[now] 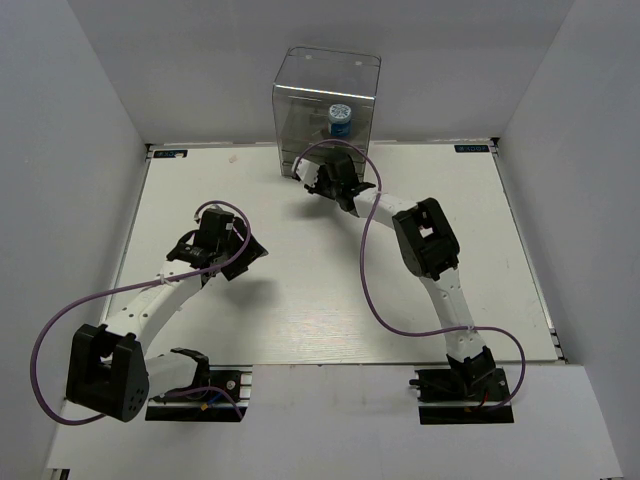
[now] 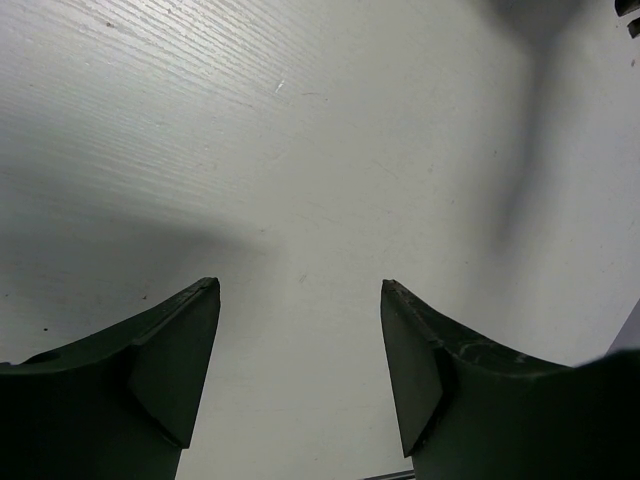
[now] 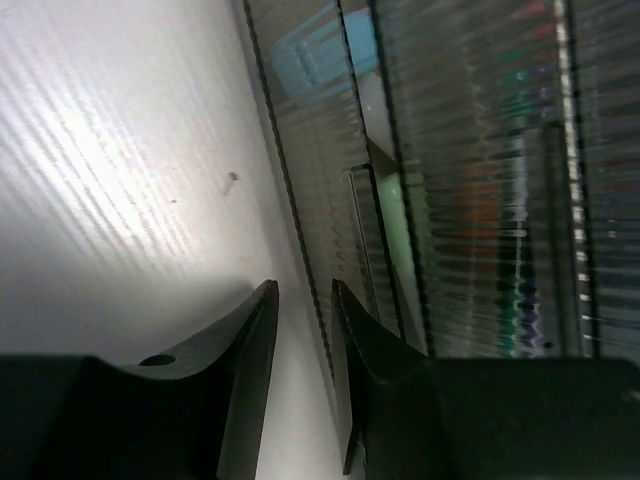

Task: Sort the stationery into containers
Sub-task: Close the drawer in the storage box, then reset both arms

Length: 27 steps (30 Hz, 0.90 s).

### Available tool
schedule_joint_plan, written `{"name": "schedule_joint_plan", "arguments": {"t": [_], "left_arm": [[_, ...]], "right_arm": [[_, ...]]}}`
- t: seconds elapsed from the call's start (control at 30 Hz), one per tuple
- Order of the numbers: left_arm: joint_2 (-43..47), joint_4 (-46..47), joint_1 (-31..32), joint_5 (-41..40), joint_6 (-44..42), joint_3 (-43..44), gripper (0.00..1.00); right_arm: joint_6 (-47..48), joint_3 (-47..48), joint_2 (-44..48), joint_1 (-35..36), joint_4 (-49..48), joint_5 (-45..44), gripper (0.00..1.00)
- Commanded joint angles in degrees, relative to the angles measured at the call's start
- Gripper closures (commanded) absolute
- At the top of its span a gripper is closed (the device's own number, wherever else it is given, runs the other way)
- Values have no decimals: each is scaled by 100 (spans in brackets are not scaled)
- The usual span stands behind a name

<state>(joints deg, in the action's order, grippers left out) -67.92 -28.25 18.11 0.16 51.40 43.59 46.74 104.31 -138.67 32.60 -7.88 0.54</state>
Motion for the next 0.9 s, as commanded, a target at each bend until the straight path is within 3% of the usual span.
{"name": "schedule_joint_plan", "arguments": {"t": [0.0, 0.5, 0.63, 0.67, 0.73, 0.87], "left_arm": [[130, -5, -9, -78, 20, -26, 25], [130, -58, -9, -78, 72, 26, 25], [130, -5, -9, -78, 72, 26, 25], [130, 47, -9, -78, 72, 26, 25], [191, 223, -9, -17, 20, 26, 25], [252, 740, -9, 220, -33, -26, 23]], "right_arm": [[37, 291, -64, -87, -442, -308, 64], [-50, 12, 137, -280, -408, -160, 64], [-174, -884, 928, -316, -135, 1357, 51], [-131, -1104, 1286, -316, -135, 1779, 31], [-165, -1904, 2042, -307, -144, 2309, 10], [-1314, -2836, 3098, -403, -57, 2950, 10]]}}
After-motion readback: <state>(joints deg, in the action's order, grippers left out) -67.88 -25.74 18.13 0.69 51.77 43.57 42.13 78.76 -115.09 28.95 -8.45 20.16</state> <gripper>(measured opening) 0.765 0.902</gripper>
